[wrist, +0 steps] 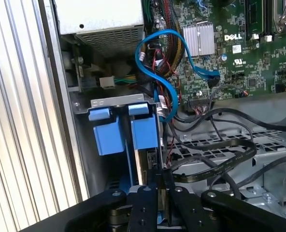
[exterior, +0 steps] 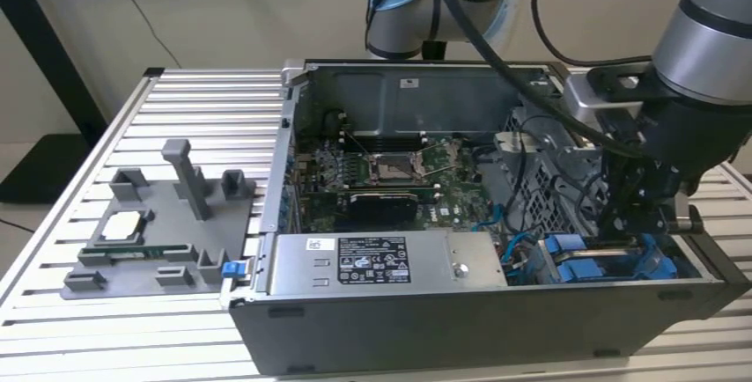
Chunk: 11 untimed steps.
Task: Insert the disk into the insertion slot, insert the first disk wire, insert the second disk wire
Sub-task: 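Insert the second disk wire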
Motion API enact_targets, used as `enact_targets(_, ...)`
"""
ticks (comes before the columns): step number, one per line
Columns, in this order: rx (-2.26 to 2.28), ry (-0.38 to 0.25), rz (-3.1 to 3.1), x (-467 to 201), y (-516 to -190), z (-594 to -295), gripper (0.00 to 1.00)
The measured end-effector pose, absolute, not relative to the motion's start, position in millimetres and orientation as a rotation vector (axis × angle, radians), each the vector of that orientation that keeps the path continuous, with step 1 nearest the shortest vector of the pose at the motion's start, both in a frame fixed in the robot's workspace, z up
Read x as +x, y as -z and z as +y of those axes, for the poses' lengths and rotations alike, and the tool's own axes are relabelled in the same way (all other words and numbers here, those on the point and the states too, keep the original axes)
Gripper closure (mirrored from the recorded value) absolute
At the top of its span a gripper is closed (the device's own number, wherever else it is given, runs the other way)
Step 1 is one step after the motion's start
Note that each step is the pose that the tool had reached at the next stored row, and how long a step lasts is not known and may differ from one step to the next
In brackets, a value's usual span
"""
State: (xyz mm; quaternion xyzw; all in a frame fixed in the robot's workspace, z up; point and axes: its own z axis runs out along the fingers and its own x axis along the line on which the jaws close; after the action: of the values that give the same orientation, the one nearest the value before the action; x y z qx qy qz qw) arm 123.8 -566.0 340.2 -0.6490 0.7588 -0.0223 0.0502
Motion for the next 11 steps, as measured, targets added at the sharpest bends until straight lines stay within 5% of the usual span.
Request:
enact_targets(10,-1.976,0.067,2.310,124.2,-332.8,-565.9,1.00)
enact_targets(11,-1.975,0.065,2.309,124.3,-332.2,-565.8,0.00)
